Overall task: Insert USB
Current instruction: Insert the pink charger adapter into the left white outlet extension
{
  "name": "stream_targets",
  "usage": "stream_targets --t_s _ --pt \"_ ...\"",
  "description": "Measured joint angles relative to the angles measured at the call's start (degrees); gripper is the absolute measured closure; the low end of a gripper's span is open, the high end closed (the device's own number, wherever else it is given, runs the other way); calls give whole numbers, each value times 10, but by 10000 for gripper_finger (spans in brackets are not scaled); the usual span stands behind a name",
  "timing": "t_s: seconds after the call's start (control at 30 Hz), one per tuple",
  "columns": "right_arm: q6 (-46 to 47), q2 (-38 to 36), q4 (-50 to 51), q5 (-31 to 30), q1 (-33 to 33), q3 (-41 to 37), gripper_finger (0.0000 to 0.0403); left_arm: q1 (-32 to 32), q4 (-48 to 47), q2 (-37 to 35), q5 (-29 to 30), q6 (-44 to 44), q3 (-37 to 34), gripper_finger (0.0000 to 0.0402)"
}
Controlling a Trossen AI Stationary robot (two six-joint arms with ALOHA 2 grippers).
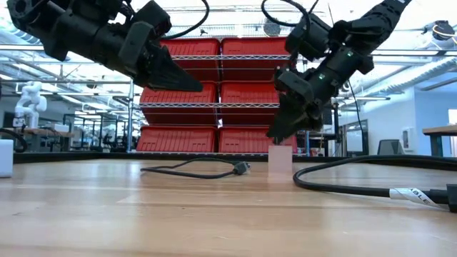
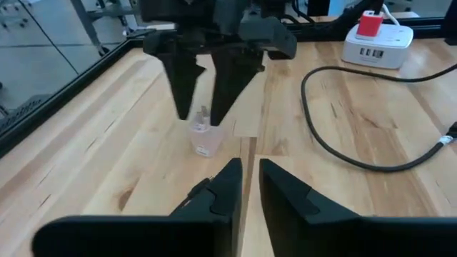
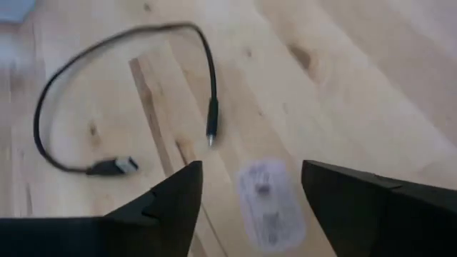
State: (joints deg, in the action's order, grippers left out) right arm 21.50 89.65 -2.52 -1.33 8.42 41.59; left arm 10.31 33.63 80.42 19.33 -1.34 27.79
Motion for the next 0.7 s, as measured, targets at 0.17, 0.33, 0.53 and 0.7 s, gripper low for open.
stream_targets --t_s 0.17,0.33,0.53,0.7 --pt "-22 -3 58 -4 1 43 149 0 0 0 -21 0 0 322" --pt "-52 -5 158 -19 0 108 138 0 -1 0 -23 1 0 309" --pt "-102 -5 304 -19 -12 184 149 0 -1 0 -28 1 0 308" --pt "-139 -5 375 -35 -18 224 202 -1 -2 0 -27 2 0 308"
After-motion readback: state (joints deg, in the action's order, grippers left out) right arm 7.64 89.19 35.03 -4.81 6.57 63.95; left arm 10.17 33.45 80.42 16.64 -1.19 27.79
